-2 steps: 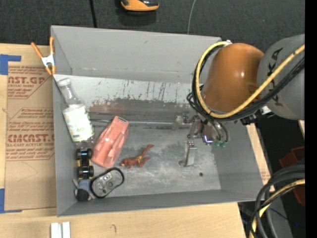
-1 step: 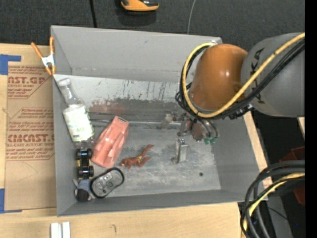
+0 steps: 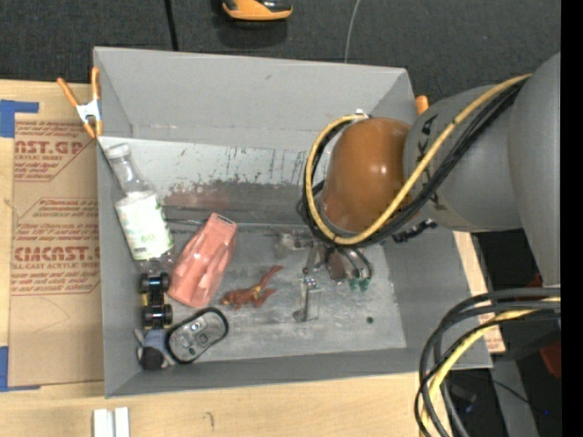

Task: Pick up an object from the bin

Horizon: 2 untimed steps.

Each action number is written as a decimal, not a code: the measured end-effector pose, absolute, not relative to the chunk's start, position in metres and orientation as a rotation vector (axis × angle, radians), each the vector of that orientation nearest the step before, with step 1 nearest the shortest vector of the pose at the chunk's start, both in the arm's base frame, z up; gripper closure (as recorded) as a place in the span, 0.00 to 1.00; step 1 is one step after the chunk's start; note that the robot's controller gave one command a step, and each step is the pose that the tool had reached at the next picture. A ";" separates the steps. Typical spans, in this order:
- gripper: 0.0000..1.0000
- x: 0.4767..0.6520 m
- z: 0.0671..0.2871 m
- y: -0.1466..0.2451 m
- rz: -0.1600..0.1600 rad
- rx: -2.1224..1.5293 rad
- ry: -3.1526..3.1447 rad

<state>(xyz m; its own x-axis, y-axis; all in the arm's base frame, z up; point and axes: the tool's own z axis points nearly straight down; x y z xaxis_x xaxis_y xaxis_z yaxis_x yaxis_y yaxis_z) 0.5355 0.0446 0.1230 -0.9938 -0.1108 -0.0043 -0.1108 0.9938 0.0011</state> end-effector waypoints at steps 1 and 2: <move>0.00 0.527 0.110 0.075 0.000 -0.295 3.131; 1.00 0.548 0.083 0.103 0.002 -0.698 3.062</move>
Offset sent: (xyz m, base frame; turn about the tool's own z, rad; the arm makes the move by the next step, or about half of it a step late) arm 0.0128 0.0577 -0.0391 -0.3381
